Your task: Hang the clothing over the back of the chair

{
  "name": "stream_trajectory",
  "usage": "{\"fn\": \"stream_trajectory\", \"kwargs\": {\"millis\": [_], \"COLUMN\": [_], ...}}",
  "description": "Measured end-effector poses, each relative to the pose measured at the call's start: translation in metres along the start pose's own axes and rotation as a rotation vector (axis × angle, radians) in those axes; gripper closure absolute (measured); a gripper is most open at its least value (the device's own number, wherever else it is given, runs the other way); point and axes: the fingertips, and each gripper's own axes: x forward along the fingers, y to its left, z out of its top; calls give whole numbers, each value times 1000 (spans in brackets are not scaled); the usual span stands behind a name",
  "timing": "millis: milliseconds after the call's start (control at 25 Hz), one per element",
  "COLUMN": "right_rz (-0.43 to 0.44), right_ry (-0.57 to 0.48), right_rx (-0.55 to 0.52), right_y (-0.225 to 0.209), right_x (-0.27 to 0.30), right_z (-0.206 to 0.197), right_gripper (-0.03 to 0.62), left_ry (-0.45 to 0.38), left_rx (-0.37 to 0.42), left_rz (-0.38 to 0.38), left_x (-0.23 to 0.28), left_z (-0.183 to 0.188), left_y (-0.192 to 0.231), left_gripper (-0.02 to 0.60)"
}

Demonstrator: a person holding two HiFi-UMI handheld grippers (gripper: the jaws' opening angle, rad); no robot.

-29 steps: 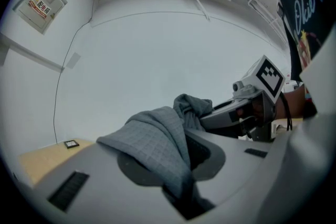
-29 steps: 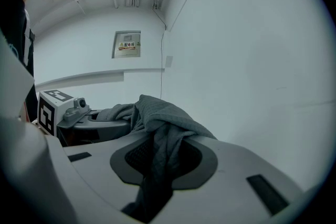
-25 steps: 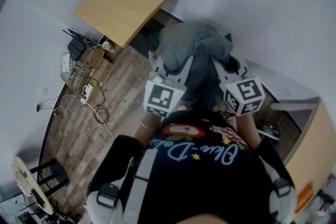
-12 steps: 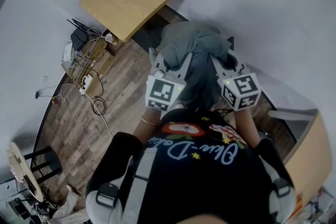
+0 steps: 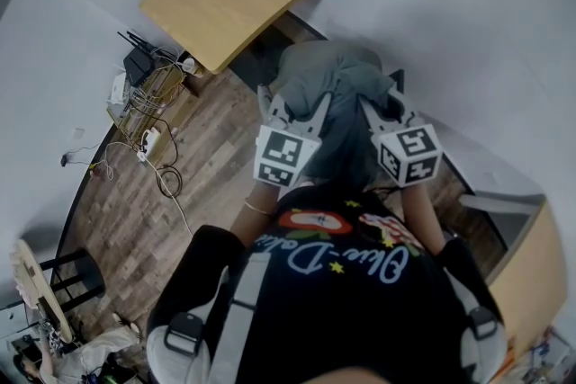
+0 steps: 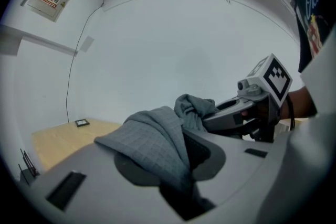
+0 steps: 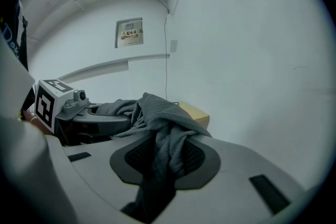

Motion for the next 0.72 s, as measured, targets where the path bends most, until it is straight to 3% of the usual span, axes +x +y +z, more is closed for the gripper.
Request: {"fn": "stream_trajectory", "kwargs": {"millis": [440,720], "right_rz": [-18,-42], "right_ry": [57,112], "right_rx": [-17,-19], "right_y": [-2,-8], "right_x": [10,13], "right_z": [-12,-26], "right_gripper": [511,485], "left_ry": [60,142], "left_rx": [-31,-51], "left_rz": [12,1], "left_x": [4,7], "left_z": [-18,-37], "left_y": [8,10], "left_gripper": [483,420]}}
